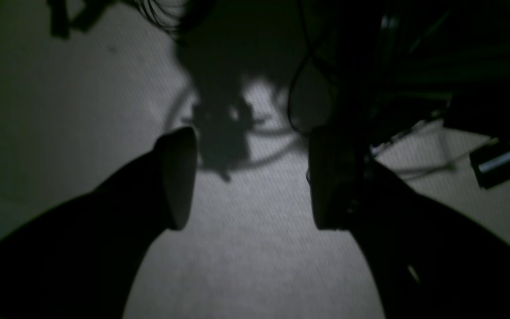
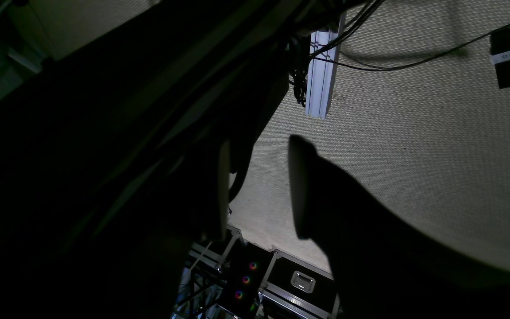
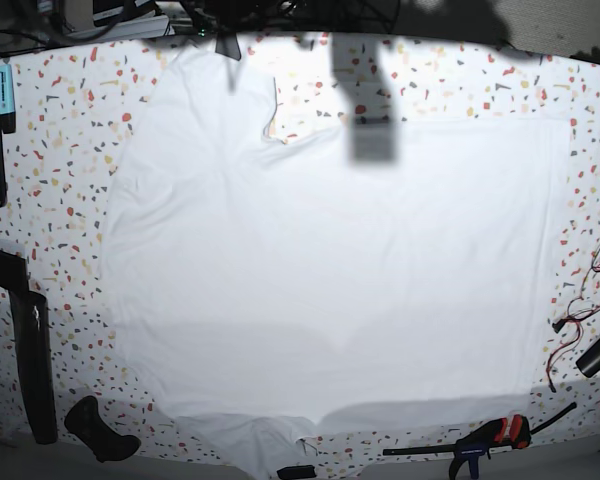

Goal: Fold the T-shirt properly

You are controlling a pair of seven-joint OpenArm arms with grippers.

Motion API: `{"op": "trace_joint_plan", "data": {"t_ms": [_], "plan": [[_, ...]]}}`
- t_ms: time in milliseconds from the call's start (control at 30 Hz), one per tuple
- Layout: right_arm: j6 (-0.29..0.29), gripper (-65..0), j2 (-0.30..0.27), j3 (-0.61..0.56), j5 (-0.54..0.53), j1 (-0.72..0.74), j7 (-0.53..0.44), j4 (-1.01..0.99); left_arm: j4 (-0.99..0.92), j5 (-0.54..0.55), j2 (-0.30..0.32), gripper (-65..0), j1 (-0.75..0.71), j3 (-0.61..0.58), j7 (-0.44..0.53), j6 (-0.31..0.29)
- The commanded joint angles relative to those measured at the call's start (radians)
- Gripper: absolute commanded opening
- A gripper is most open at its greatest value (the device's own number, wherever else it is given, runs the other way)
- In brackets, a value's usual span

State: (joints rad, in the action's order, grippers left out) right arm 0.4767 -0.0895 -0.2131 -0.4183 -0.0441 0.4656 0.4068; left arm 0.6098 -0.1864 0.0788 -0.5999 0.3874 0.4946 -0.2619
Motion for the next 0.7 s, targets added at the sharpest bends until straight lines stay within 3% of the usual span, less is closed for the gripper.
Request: {"op": "trace_joint_plan", "data": {"t_ms": [0,167,567,667], "plan": [[0.013,-42.5,-0.002,0.002,-0.005,0.035,0.005,0.018,0.008,0.004,0.002,-26.7,-0.018,0.003,-0.007,0.000],[0.013,-42.5,-0.002,0.002,-0.005,0.035,0.005,0.018,0.018,0.004,0.002,-26.7,0.008,0.003,-0.061,0.000],[0.013,-42.5,-0.002,0.002,-0.005,0.035,0.005,0.018,0.023,0.004,0.002,-26.7,0.024,0.003,-0.022,0.000],[0.013,-42.5,-0.002,0.002,-0.005,0.036,0.005,0.018,0.025,0.003,-0.014,-26.7,0.024,0.003,-0.027,-0.040]]}}
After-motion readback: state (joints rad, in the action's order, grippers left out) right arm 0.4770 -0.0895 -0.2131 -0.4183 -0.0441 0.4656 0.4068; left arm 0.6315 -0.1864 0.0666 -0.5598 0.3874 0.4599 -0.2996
